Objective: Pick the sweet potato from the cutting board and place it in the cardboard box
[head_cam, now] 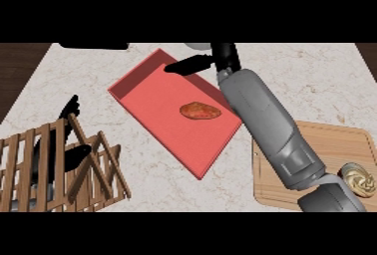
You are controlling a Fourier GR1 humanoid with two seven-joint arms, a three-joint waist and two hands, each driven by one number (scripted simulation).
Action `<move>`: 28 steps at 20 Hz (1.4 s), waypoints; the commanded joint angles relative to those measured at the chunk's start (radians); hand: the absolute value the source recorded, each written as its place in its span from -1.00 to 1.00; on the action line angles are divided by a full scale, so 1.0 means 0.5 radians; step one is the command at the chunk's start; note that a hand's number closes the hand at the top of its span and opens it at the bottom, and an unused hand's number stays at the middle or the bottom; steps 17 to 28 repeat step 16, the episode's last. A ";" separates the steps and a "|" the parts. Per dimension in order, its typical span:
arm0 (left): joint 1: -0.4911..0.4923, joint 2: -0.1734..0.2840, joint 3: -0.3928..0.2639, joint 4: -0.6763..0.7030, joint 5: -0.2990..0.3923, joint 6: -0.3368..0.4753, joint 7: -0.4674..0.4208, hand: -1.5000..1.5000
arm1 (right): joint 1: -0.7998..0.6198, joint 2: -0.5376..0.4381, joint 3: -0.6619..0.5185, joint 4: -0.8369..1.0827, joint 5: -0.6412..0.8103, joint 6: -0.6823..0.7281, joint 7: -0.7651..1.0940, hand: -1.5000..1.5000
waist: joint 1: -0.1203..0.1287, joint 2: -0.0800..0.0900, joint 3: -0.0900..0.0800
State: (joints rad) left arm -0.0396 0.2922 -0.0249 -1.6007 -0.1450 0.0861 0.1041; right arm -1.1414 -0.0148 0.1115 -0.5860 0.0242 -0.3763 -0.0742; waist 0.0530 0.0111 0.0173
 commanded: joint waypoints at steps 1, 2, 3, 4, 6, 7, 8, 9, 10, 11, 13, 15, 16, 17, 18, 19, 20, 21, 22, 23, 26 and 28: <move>-0.011 -0.104 -0.013 0.162 0.003 0.045 -0.010 0.00 | -0.012 -0.088 -0.241 0.044 -0.165 0.004 -0.142 -1.00 | -0.056 0.010 -0.034; 0.153 -0.142 -0.086 -0.086 -0.045 0.102 0.115 0.00 | -0.002 -0.130 -0.266 0.019 -0.182 0.016 -0.118 -1.00 | -0.045 -0.011 -0.032; 0.061 -0.135 -0.058 0.039 -0.014 0.066 0.073 0.00 | -0.028 -0.174 -0.293 0.078 -0.161 -0.055 -0.121 -1.00 | -0.056 0.000 -0.034; 0.148 -0.093 -0.012 0.012 0.014 0.042 -0.019 0.00 | 0.049 -0.292 -0.328 0.064 -0.192 0.050 -0.164 -1.00 | -0.063 -0.005 -0.034; 0.107 -0.121 -0.041 0.037 -0.018 0.055 -0.008 0.00 | 0.044 -0.381 -0.413 0.140 -0.231 0.079 -0.241 -1.00 | -0.053 0.006 -0.034; 0.069 -0.058 0.029 0.004 0.029 0.013 0.094 0.00 | 0.110 -0.478 -0.439 0.115 -0.265 0.191 -0.239 -1.00 | -0.075 -0.002 -0.033; 0.120 -0.110 -0.005 -0.030 0.005 0.058 0.066 0.00 | 0.227 -0.478 -0.456 0.088 -0.291 0.242 -0.348 -1.00 | -0.083 -0.008 -0.032; 0.024 -0.112 -0.004 0.106 0.021 0.024 0.015 0.00 | 0.093 -0.550 -0.511 0.173 -0.313 0.279 -0.320 -1.00 | -0.068 0.008 -0.034; 0.087 -0.109 -0.011 0.041 0.001 0.041 0.030 0.00 | 0.146 -0.596 -0.533 0.201 -0.325 0.329 -0.359 -1.00 | -0.062 0.003 -0.033; 0.106 -0.115 -0.011 0.020 -0.017 0.065 0.020 0.00 | 0.184 -0.647 -0.536 0.216 -0.333 0.426 -0.376 -1.00 | -0.066 -0.001 -0.033; 0.133 -0.113 -0.020 -0.046 0.023 0.021 0.068 0.00 | 0.202 -0.736 -0.573 0.237 -0.357 0.539 -0.435 -1.00 | -0.062 -0.005 -0.033; 0.075 -0.047 0.073 0.034 0.069 -0.017 0.026 0.00 | 0.244 -0.904 -0.563 0.265 -0.348 0.756 -0.430 -1.00 | -0.077 -0.006 -0.033; 0.158 -0.106 0.004 0.027 0.048 0.000 -0.059 0.00 | 0.235 -0.958 -0.600 0.367 -0.355 0.818 -0.541 -1.00 | -0.027 0.017 -0.032; 0.158 -0.106 0.004 0.027 0.048 0.000 -0.059 0.00 | 0.235 -0.958 -0.600 0.367 -0.355 0.818 -0.541 -1.00 | -0.027 0.017 -0.032; 0.158 -0.106 0.004 0.027 0.048 0.000 -0.059 0.00 | 0.235 -0.958 -0.600 0.367 -0.355 0.818 -0.541 -1.00 | -0.027 0.017 -0.032; 0.158 -0.106 0.004 0.027 0.048 0.000 -0.059 0.00 | 0.235 -0.958 -0.600 0.367 -0.355 0.818 -0.541 -1.00 | -0.027 0.017 -0.032; 0.158 -0.106 0.004 0.027 0.048 0.000 -0.059 0.00 | 0.235 -0.958 -0.600 0.367 -0.355 0.818 -0.541 -1.00 | -0.027 0.017 -0.032; 0.158 -0.106 0.004 0.027 0.048 0.000 -0.059 0.00 | 0.235 -0.958 -0.600 0.367 -0.355 0.818 -0.541 -1.00 | -0.027 0.017 -0.032; 0.158 -0.106 0.004 0.027 0.048 0.000 -0.059 0.00 | 0.235 -0.958 -0.600 0.367 -0.355 0.818 -0.541 -1.00 | -0.027 0.017 -0.032; 0.158 -0.106 0.004 0.027 0.048 0.000 -0.059 0.00 | 0.235 -0.958 -0.600 0.367 -0.355 0.818 -0.541 -1.00 | -0.027 0.017 -0.032; 0.158 -0.106 0.004 0.027 0.048 0.000 -0.059 0.00 | 0.235 -0.958 -0.600 0.367 -0.355 0.818 -0.541 -1.00 | -0.027 0.017 -0.032; 0.158 -0.106 0.004 0.027 0.048 0.000 -0.059 0.00 | 0.235 -0.958 -0.600 0.367 -0.355 0.818 -0.541 -1.00 | -0.027 0.017 -0.032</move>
